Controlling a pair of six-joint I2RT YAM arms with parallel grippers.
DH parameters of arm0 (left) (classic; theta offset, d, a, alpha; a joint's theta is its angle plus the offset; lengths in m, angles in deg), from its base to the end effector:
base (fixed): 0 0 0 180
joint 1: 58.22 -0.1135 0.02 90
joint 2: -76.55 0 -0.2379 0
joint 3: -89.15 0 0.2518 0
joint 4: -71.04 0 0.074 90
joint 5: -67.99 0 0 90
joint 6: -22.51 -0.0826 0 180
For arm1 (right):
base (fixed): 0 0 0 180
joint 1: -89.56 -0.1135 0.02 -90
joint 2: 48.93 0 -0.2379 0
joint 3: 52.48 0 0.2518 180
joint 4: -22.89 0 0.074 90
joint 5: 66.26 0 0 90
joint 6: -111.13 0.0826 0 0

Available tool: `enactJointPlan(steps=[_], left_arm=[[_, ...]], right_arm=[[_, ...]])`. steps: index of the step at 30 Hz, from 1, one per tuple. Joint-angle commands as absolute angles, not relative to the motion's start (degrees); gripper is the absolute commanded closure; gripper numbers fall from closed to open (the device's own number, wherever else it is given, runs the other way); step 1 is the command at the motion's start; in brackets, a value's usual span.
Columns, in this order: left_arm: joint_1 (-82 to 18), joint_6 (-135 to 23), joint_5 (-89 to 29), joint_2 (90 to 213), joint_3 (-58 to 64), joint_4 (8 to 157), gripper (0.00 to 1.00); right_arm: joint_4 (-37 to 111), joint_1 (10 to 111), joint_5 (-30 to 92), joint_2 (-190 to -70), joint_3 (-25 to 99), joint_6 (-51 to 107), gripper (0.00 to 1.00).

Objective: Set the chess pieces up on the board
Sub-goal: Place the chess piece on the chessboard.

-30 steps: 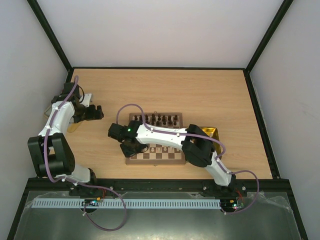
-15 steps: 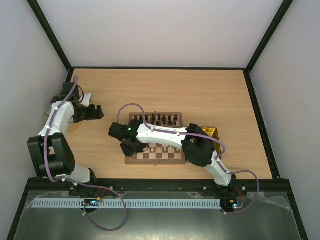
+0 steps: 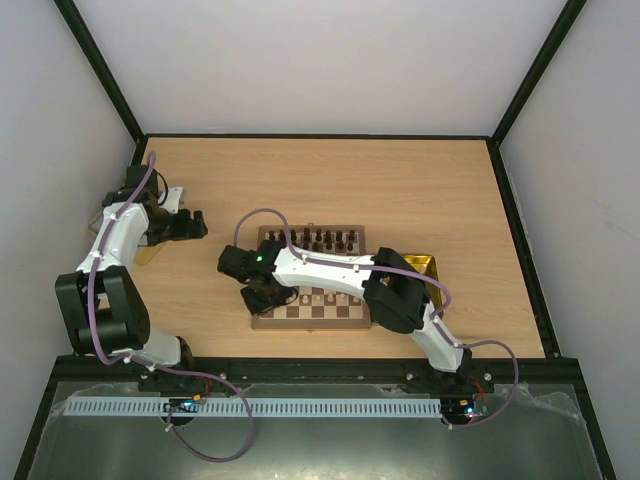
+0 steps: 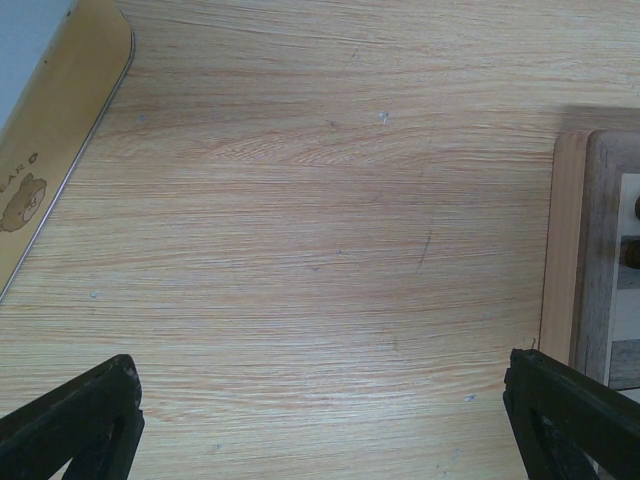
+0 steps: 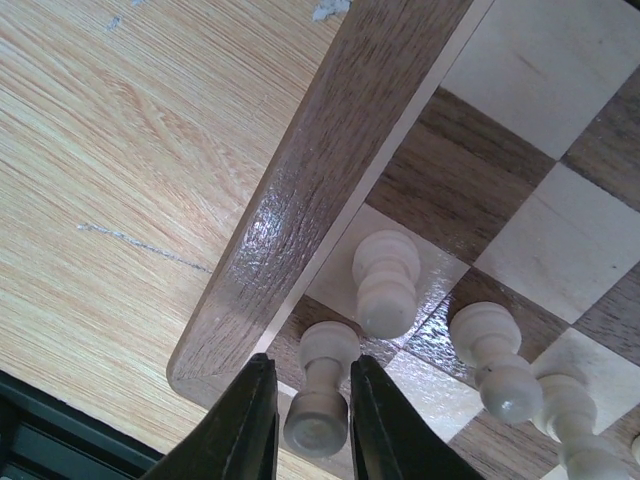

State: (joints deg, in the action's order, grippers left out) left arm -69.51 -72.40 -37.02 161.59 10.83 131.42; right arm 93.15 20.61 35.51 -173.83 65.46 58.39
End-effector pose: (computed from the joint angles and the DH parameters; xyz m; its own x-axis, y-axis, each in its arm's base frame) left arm 0.3075 0.0396 0.1794 -0.9078 -0.0969 -0.4081 -0.0126 0.9788 -0.2044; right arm 0.1424 0.4170 0.1271 -0.8418 -0.5370 -0.0556 -0.5280 0.7974 0.2923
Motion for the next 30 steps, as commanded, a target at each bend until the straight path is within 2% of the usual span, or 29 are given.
enactJointPlan(steps=[1,7,22,25,30], left_arm=[[-69.93,-72.14,-37.57,160.92,11.66,131.41,0.02],[-69.97,-72.12,-37.57,160.70,11.72,131.37,0.01],[-70.12,-72.28,-37.49,160.27,12.07,131.32,0.01],[-70.10,-72.24,-37.57,160.09,12.13,131.28,0.01],[-70.15,-72.35,-37.79,160.34,12.08,131.32,0.01]], right_arm=[[94.89,20.92,35.50,-173.14,64.79,57.76,0.79],[95.78,20.92,34.58,-172.29,64.82,57.70,0.72],[99.97,24.73,34.05,-163.87,65.32,58.03,0.71],[99.07,28.06,32.20,-158.94,60.64,58.77,0.71],[94.89,38.79,29.97,-149.17,44.79,60.40,0.72]])
